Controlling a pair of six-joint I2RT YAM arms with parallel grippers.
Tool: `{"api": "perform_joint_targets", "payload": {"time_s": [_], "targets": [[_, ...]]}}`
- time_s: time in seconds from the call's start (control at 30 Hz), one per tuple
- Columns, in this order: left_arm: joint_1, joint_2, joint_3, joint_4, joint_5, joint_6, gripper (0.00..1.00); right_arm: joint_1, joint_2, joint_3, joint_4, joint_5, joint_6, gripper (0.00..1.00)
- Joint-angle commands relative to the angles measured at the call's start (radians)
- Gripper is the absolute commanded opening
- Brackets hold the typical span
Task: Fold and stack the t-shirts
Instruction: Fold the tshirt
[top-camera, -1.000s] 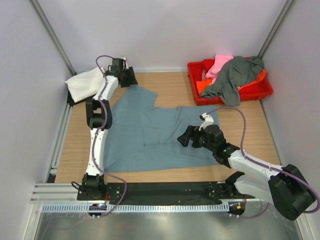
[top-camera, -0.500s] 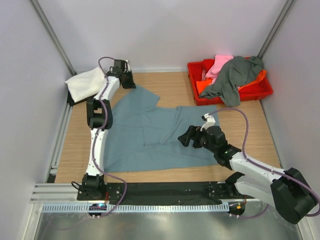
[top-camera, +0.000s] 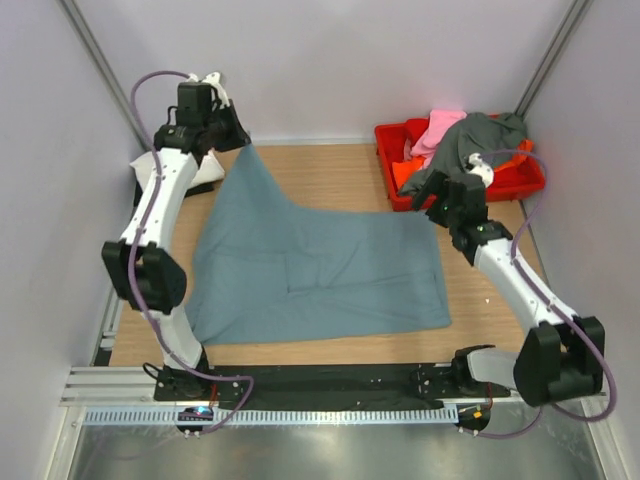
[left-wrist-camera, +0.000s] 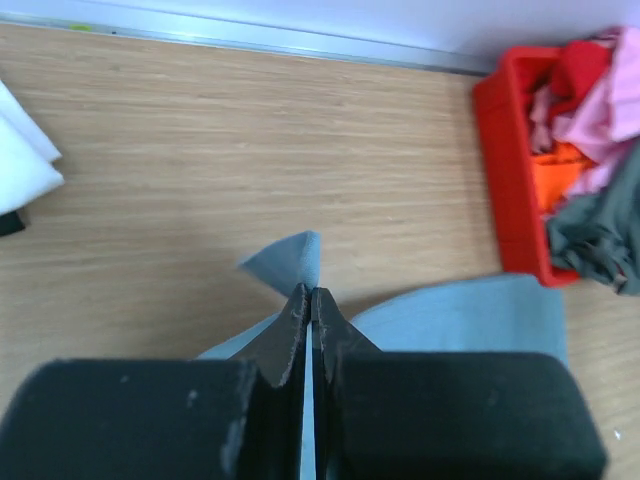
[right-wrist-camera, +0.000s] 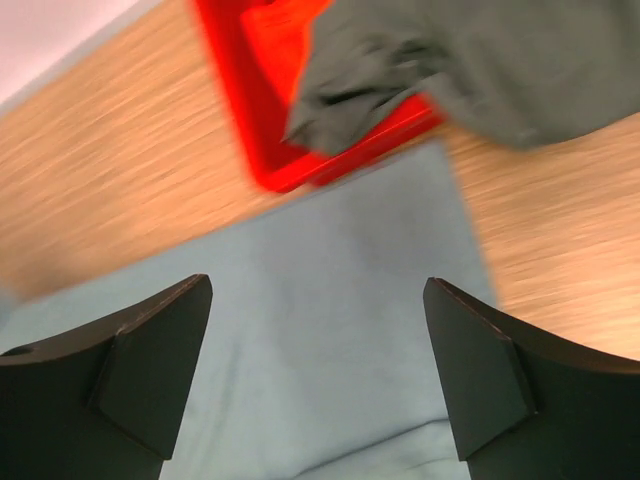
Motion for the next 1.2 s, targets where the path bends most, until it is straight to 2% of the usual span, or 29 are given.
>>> {"api": "perform_joint_targets", "payload": {"time_s": [0.0,0.1,0.27,0.53,0.77,1.07,1.17], "targets": [[-0.025,-0.132,-0.126,-0.011,-0.026,0.015,0.0,-0.095,0.155,0.112,-0.17,-0.016,-0.091,0.92],[-0.043,-0.212,-0.224,-0.007,-0.038,0.025,0.0,-0.106,0.248,0.168,-0.184,-0.016,-0.141,0.88],[-0.057,-0.335,-0.356,-0.001,-0.09,0.005,0.0,-0.129,0.418,0.249,-0.173,-0.04,-0.134,0.79],[-0.06,-0.595,-0.549,0.002,-0.1,-0.026,0.0,-0.152,0.593,0.309,-0.07,-0.039,-0.166,0.79],[-0.059,-0.775,-0.674,-0.033,-0.15,-0.024,0.0,-0.175,0.633,0.317,-0.015,-0.04,-0.167,0.8],[-0.06,-0.86,-0.76,-0.122,-0.159,-0.02,0.0,-0.196,0.67,0.304,0.065,-0.076,-0.164,0.79],[-0.06,-0.907,-0.786,-0.163,-0.169,-0.017,0.0,-0.202,0.641,0.245,0.141,-0.125,-0.146,0.79]]}}
